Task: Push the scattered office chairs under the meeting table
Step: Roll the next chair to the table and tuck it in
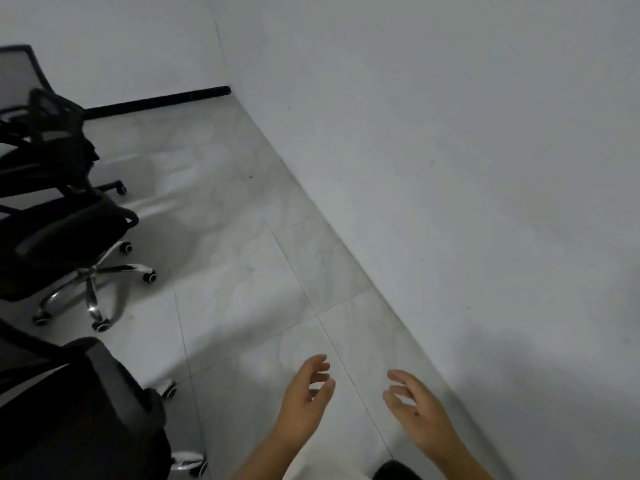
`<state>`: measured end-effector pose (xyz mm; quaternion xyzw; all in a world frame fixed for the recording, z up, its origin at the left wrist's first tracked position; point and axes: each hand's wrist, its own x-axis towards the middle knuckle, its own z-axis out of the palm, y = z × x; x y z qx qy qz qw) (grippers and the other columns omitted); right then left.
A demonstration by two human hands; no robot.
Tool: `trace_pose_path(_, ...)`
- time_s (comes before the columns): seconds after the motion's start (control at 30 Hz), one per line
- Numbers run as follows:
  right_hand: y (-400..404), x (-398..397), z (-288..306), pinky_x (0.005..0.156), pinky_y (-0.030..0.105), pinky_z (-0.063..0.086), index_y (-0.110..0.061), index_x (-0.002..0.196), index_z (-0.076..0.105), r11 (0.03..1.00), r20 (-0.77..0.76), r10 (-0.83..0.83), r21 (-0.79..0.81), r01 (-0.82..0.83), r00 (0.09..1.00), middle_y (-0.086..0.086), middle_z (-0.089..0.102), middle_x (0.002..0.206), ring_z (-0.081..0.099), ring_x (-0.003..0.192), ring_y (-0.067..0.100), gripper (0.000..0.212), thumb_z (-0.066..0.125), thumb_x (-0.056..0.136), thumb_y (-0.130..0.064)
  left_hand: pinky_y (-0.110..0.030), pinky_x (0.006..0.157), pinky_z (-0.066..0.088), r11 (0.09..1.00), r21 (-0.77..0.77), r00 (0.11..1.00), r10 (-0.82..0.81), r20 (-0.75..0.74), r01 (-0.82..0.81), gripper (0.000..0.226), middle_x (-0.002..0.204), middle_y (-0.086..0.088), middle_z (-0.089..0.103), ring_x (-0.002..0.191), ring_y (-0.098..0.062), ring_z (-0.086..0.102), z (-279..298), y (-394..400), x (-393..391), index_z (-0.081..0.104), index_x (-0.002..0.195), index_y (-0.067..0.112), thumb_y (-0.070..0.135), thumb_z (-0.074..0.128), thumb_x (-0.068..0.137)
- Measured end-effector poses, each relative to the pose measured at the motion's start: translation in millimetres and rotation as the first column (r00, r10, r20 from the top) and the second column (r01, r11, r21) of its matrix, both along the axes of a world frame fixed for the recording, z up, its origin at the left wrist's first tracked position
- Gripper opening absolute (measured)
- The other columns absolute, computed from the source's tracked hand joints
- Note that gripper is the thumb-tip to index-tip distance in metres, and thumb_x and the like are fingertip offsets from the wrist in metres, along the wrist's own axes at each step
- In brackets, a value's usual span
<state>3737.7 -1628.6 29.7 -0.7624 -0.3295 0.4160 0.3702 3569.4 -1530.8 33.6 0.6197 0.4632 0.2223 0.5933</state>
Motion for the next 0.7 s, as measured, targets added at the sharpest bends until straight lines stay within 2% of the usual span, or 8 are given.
trace_pose_path(0.07, 35.1, 17.0, -1.8, 0.068, -0.001, 0.042, -0.027, 0.102, 0.049, 0.999, -0.027, 0.042, -0.003, -0.042, 0.999, -0.008, 0.054, 0.109, 0.047, 0.084, -0.027, 0.026, 0.059, 0.084, -0.013, -0.002, 0.070, 0.043, 0.999, -0.008, 0.999, 0.035, 0.003, -0.035, 0.029, 0.102, 0.015, 0.053, 0.090, 0.003, 0.055, -1.5, 25.3, 16.3, 0.045, 0.105, 0.028, 0.006, 0.052, 0.088)
trace_pose_path(0.13, 68.9, 33.2, -4.2, 0.068, -0.001, 0.042, -0.031, 0.099, 0.050, 0.994, -0.035, 0.105, -0.025, -0.106, 0.994, -0.005, 0.055, 0.111, 0.048, 0.085, -0.027, 0.027, 0.060, 0.083, -0.011, -0.003, 0.069, 0.044, 0.994, -0.037, 0.994, 0.107, -0.002, -0.107, 0.030, 0.102, 0.012, 0.055, 0.087, 0.005, 0.056, -11.3, 46.9, 27.8, 0.046, 0.100, 0.032, 0.005, 0.053, 0.087)
trace_pose_path(0.27, 146.7, 67.1, -12.3, 0.063, -0.002, 0.041, -0.040, 0.086, 0.048, 0.965, -0.033, 0.245, -0.085, -0.247, 0.969, 0.003, 0.056, 0.111, 0.058, 0.082, -0.007, 0.037, 0.061, 0.081, -0.006, -0.003, 0.065, 0.044, 0.940, -0.130, 0.949, 0.312, -0.045, -0.316, 0.035, 0.097, 0.006, 0.058, 0.087, -0.004, 0.056, -32.2, 92.4, 53.4, 0.048, 0.090, 0.035, 0.000, 0.055, 0.085)
trace_pose_path(0.37, 223.7, 90.4, -15.9, 0.064, 0.000, 0.042, -0.040, 0.085, 0.046, 0.923, -0.033, 0.377, -0.076, -0.378, 0.926, 0.004, 0.056, 0.114, 0.055, 0.083, -0.008, 0.034, 0.062, 0.081, -0.011, -0.003, 0.064, 0.044, 0.885, -0.124, 0.894, 0.445, -0.062, -0.449, 0.034, 0.097, 0.008, 0.058, 0.080, 0.002, 0.059, -31.8, 149.9, 71.5, 0.048, 0.091, 0.033, 0.000, 0.055, 0.085)
trace_pose_path(0.43, 281.7, 96.8, -9.2, 0.068, 0.005, 0.043, -0.038, 0.088, 0.048, 0.880, -0.044, 0.468, -0.066, -0.470, 0.883, 0.003, 0.058, 0.114, 0.056, 0.086, -0.006, 0.029, 0.068, 0.076, -0.021, -0.003, 0.063, 0.044, 0.829, -0.082, 0.833, 0.550, -0.055, -0.553, 0.034, 0.096, 0.010, 0.057, 0.077, 0.014, 0.057, -23.7, 193.2, 73.9, 0.047, 0.093, 0.032, 0.000, 0.054, 0.085)
trace_pose_path(0.5, 338.9, 99.1, -2.4, 0.069, 0.005, 0.044, -0.035, 0.090, 0.051, 0.839, -0.035, 0.541, -0.040, -0.542, 0.840, 0.001, 0.059, 0.112, 0.058, 0.085, -0.007, 0.033, 0.075, 0.067, -0.033, -0.003, 0.063, 0.044, 0.777, -0.059, 0.779, 0.626, -0.043, -0.627, 0.033, 0.097, 0.012, 0.056, 0.075, 0.020, 0.054, -15.6, 230.1, 70.7, 0.047, 0.094, 0.031, -0.001, 0.053, 0.086)
trace_pose_path(0.63, 440.5, 87.9, 0.5, 0.066, 0.002, 0.044, -0.021, 0.102, 0.051, 0.725, -0.014, 0.689, -0.001, -0.689, 0.725, 0.003, 0.056, 0.110, 0.056, 0.094, 0.007, 0.025, 0.060, 0.082, -0.008, -0.002, 0.063, 0.043, 0.616, -0.046, 0.617, 0.785, -0.052, -0.787, 0.032, 0.097, 0.011, 0.055, 0.075, 0.020, 0.054, -14.5, 274.8, 53.2, 0.047, 0.100, 0.025, -0.003, 0.052, 0.085)
trace_pose_path(0.7, 478.8, 76.4, -1.1, 0.064, -0.002, 0.042, -0.017, 0.101, 0.052, 0.678, -0.018, 0.735, -0.001, -0.735, 0.678, 0.004, 0.057, 0.108, 0.056, 0.088, 0.002, 0.025, 0.059, 0.082, -0.004, -0.002, 0.062, 0.043, 0.514, -0.053, 0.516, 0.853, -0.076, -0.856, 0.031, 0.096, 0.008, 0.057, 0.072, 0.019, 0.055, -21.1, 284.7, 39.7, 0.049, 0.103, 0.019, -0.005, 0.053, 0.084)
